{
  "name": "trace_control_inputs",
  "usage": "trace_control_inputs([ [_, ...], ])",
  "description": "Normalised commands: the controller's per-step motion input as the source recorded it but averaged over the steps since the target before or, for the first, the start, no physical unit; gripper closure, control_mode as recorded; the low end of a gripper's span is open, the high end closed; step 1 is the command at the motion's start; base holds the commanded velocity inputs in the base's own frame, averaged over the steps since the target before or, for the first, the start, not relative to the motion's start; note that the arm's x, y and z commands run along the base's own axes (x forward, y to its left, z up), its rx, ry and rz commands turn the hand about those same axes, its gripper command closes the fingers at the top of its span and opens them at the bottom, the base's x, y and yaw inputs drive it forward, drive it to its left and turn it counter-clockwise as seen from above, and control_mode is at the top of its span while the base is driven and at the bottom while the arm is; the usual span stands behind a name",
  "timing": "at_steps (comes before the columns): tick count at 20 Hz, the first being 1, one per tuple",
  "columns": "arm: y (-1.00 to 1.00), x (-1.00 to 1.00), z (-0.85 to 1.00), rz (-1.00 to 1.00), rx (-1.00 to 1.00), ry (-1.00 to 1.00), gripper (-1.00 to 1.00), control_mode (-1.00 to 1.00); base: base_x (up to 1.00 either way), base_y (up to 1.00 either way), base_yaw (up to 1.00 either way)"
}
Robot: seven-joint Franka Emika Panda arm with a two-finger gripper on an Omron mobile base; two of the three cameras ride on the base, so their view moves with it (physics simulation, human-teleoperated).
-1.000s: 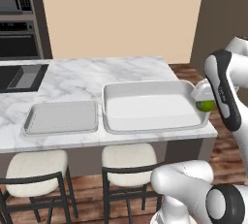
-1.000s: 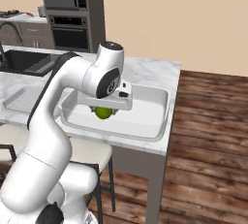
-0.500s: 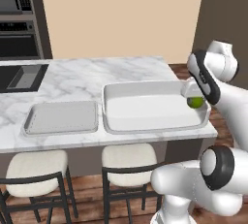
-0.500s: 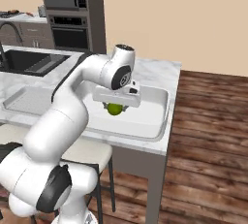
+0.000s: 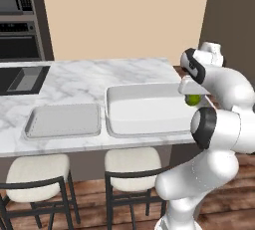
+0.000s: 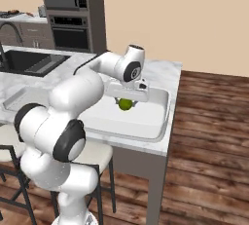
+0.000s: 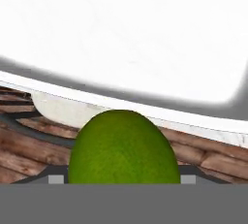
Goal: Place the cold items (sweet potato and lime) from the fridge in one tupperware on the dining counter. Place the warm items (hot dog and kebab skewer) in the stove area in another tupperware.
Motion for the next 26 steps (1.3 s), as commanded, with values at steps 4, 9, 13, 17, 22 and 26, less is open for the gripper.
trace_control_inputs([
  [4, -0.13, 0.66, -0.48, 0.0, 0.0, 0.0, 1.0, -1.0, 0.0, 0.0, 0.0],
  [9, -0.07, 0.53, -0.46, 0.0, 0.0, -0.01, 1.0, -1.0, 0.0, 0.0, 0.0],
  [13, 0.0, 0.47, -0.44, 0.0, 0.0, 0.0, 1.0, -1.0, 0.0, 0.0, 0.0],
  [17, 0.0, 0.47, -0.46, 0.0, 0.0, 0.0, 1.0, -1.0, 0.0, 0.0, 0.0],
  [22, 0.0, 0.43, -0.45, 0.0, 0.0, 0.0, 1.0, -1.0, 0.0, 0.0, 0.0],
  [26, 0.0, 0.35, -0.44, 0.0, 0.0, 0.0, 1.0, -1.0, 0.0, 0.0, 0.0],
])
